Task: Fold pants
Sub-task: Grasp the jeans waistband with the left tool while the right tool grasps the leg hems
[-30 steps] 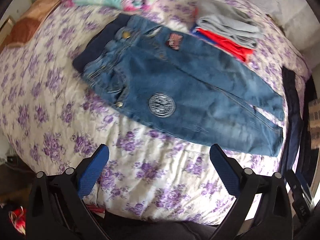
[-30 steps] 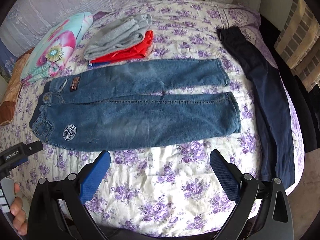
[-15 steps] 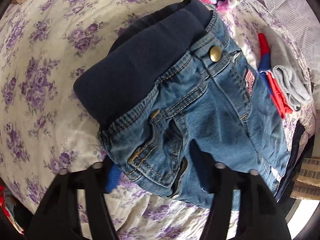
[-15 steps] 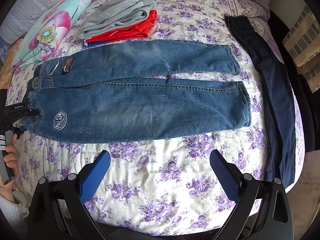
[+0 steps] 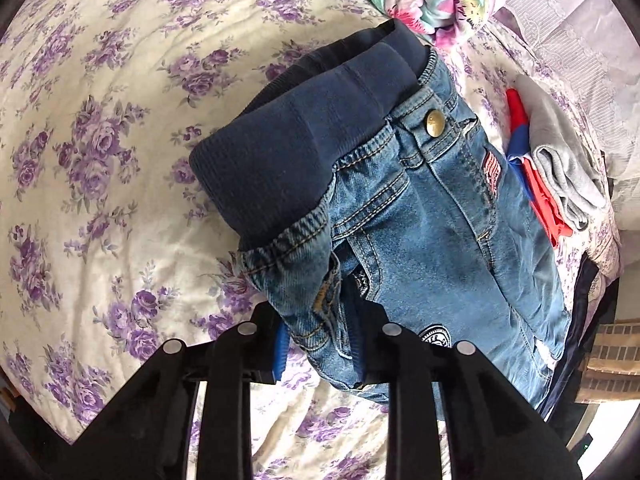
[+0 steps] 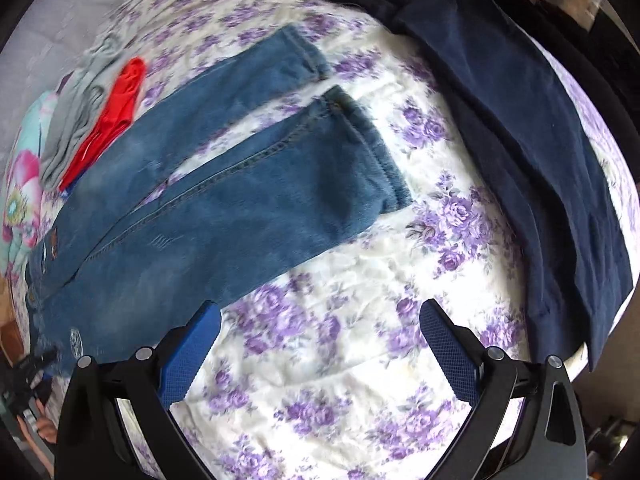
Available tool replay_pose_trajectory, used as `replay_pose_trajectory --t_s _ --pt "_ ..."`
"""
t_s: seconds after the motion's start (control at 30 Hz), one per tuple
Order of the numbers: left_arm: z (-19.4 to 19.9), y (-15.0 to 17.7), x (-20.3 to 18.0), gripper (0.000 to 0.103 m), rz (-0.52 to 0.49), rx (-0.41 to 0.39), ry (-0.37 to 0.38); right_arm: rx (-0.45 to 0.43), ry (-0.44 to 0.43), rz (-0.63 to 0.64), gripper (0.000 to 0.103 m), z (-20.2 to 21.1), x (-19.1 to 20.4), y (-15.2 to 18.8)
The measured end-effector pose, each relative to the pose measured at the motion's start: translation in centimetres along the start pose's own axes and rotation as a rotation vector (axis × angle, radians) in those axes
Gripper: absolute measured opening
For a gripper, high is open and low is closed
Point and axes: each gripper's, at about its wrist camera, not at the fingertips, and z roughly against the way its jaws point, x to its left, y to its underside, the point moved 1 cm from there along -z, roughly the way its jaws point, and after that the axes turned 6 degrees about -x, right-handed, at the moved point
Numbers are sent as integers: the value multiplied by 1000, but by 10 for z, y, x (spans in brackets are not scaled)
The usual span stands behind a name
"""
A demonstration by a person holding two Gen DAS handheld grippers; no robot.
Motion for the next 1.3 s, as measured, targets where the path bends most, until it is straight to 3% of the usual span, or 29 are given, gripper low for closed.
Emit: replay_pose_trajectory --t_s 0.17,0.23,0.27,0.3,0.33,0.4,0.5,0.63,0.8,0.97,1.17,1.23,1.27,1.3 --pt "3 -3 1 23 -8 15 -2 68 -226 -234 100 -52 -25 -20" --pt "0 -1 0 23 -3 21 -9 68 -240 -285 99 -64 -24 -23" --pt "-1 -2 0 23 -5 23 -14 43 -227 -301 82 -65 -23 -25" --pt "-2 -2 -2 23 -9 23 -19 12 -217 -297 29 -61 -20 -27" --pt "-2 -2 -3 23 -12 22 -23 10 -272 -288 7 -61 -16 -31" --pt "-1 -2 -3 23 -11 16 -23 -8 -321 -305 8 -54 -16 -35" --pt "2 0 -4 21 -11 -4 -22 -43 -273 -225 8 -40 -7 -42" --pt "11 4 0 16 17 -24 -2 -20 -246 -245 8 -40 -14 -41" --pt "46 15 24 13 53 -57 58 -49 -257 -172 8 11 -21 -17" --pt "56 48 39 10 34 -34 8 -36 -222 -153 8 27 -46 11" --pt "23 60 36 16 -87 22 -119 46 -119 -96 13 -34 -58 40" --pt "33 57 35 22 -90 42 -89 62 -109 -64 28 -28 -52 36" --pt "41 56 36 25 -100 44 -78 75 -106 -42 52 -22 -48 33" --pt "52 56 36 34 -120 39 -91 71 -94 -23 59 -14 -46 31"
